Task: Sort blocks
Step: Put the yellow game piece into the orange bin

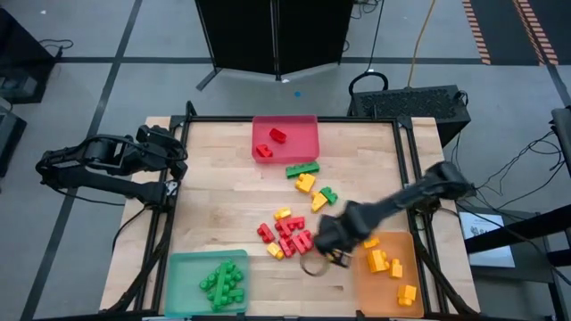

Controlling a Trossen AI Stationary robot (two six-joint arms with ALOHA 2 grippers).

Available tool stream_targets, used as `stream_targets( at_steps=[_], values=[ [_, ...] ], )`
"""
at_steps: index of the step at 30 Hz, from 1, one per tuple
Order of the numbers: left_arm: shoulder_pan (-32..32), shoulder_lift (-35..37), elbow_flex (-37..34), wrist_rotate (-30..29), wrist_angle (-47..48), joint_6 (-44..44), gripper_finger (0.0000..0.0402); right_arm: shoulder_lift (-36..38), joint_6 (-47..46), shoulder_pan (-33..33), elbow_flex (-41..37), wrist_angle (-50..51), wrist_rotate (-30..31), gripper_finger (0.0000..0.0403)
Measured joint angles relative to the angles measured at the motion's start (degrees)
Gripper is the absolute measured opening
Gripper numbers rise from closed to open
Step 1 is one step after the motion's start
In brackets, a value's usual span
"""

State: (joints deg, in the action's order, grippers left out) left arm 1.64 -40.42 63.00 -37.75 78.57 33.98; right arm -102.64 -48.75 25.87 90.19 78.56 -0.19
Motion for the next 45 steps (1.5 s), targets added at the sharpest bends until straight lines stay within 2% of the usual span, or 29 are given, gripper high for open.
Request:
stream_targets(
  at_steps=[4, 8, 13, 18, 25, 29, 33, 37, 41, 43, 45],
  values=[
    [-0.01, 0.0, 0.0, -0.01, 0.0, 0.01, 0.0059, 5.41, -16.46, 8.82, 0.04, 1.55, 0.05, 0.0118],
    [0.01, 0.01, 0.0, -0.27, -0.02, 0.14, 0.0059, 7.05, -30.39, 16.6, 0.07, 1.53, 0.06, 0.0118],
    [0.0, 0.02, -0.45, -0.48, -2.19, 0.2, 0.0059, 5.6, -39.99, 23.83, -0.52, -1.04, -1.57, 0.0118],
    [0.0, -0.09, -1.51, -0.48, -3.49, 0.2, 0.0059, 5.41, -47.62, 27.68, -3.76, -6.62, -1.68, 0.0118],
    [-0.01, -0.1, -1.6, -0.47, -3.54, 0.2, 0.0059, 5.35, -53.23, 30.99, -11.0, -18.28, -4.77, 0.0118],
    [0.01, -0.09, -1.6, -0.47, -3.54, 0.22, 0.0059, 5.34, -55.21, 31.39, -14.54, -20.88, -4.7, 0.0118],
    [0.0, -0.09, -1.6, -0.47, -3.54, 0.22, 0.0059, 5.39, -55.35, 31.39, -17.71, -24.85, -4.75, 0.0118],
    [0.01, -0.09, -1.6, -0.47, -3.52, 0.2, 0.0059, 5.36, -55.39, 31.36, -21.14, -30.71, -7.38, 0.0118],
    [0.01, -0.09, -1.6, -0.47, -3.5, 0.17, 0.0059, 5.36, -54.99, 31.37, -21.73, -31.89, -7.57, 0.0118],
    [-0.01, -0.09, -1.6, -0.47, -3.5, 0.17, 0.0059, 5.36, -54.27, 31.36, -21.73, -31.92, -7.52, 0.0142],
    [0.0, -0.09, -1.6, -0.47, -3.5, 0.17, 0.0059, 5.36, -54.26, 31.34, -21.73, -31.91, -7.54, 0.0189]
  ],
)
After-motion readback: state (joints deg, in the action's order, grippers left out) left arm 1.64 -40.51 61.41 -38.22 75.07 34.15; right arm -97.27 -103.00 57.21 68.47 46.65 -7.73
